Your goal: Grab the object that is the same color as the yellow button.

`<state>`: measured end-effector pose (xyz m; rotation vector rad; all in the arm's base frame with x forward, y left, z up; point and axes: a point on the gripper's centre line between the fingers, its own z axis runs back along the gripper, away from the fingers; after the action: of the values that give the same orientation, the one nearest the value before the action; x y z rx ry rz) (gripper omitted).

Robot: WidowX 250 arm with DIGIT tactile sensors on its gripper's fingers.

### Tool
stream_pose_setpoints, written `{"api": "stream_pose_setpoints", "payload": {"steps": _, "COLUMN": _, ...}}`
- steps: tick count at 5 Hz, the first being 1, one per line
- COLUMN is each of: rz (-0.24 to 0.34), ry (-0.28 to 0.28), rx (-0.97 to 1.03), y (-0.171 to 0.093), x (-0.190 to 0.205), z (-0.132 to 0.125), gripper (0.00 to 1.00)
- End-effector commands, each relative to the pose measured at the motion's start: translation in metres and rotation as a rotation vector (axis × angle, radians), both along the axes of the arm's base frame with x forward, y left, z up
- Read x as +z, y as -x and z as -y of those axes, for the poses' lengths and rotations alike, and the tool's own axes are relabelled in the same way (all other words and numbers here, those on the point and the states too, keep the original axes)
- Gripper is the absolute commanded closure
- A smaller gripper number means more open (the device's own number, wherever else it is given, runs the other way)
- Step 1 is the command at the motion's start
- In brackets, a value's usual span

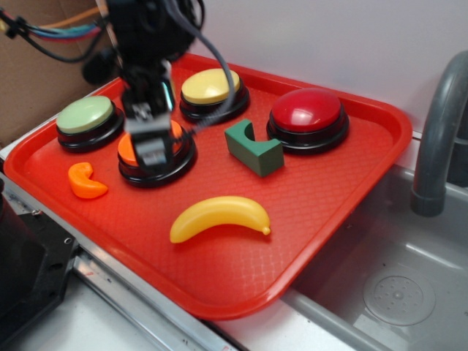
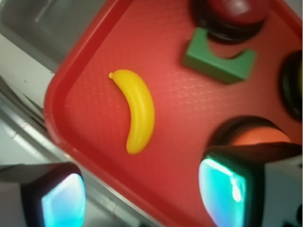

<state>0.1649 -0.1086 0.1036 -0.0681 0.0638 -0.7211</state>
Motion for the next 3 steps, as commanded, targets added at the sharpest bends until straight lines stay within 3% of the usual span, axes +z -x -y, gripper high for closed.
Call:
{"api": "stream_pose_setpoints", "payload": {"steps": 1, "rz": 0.016, "ry": -0.091, "rx": 0.013, "y": -0.002, "x": -0.033, "z": 0.021, "gripper": 0.0}}
{"api": "stream_pose_setpoints", "payload": {"steps": 2, "rz": 0.012, "ry": -0.178, "rx": 0.05, "y": -0.006, "x": -0.044, "z": 0.022, "gripper": 0.0}}
{"api": "stream_pose_setpoints", "payload": {"steps": 3, "rz": 0.005, "ry": -0.192, "rx": 0.049, "y": -0.011, "x": -0.046, "z": 0.013, "gripper": 0.0}}
